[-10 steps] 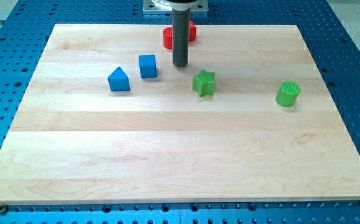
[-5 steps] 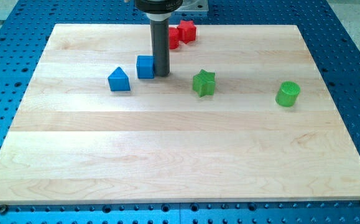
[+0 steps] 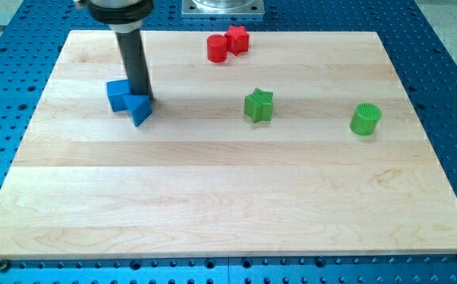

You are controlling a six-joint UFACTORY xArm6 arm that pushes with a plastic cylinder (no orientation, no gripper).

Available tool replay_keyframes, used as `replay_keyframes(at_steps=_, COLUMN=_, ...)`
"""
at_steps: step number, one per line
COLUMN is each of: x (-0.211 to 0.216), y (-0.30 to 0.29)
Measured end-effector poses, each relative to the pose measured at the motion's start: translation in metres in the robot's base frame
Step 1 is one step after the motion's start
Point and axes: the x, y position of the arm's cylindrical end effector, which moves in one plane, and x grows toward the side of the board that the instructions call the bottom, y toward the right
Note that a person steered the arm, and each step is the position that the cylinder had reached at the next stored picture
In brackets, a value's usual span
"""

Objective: Slide the blue cube to the top left corner

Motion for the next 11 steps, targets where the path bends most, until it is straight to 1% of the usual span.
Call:
replay_keyframes(at_steps=1, x=0.027, y=-0.008)
replay_keyframes(at_steps=2, x=0.068, y=-0.021)
replay_keyframes(at_steps=3, x=0.027, y=-0.030)
replay_keyframes(at_steps=4, x=-0.034, y=-0.028)
replay_keyframes(at_steps=5, x=0.000, y=-0.028)
replay_keyframes(at_steps=6, x=-0.012, y=-0.054)
replay_keyframes(at_steps=7, x=-0.063, y=-0.058)
replay_keyframes(at_steps=8, x=-0.098, y=-0.058)
replay_keyframes(at_steps=9, x=-0.059, y=-0.062)
replay_keyframes(at_steps=10, x=-0.047, y=-0.094)
replay_keyframes(at_steps=11, x=-0.064, y=-0.109)
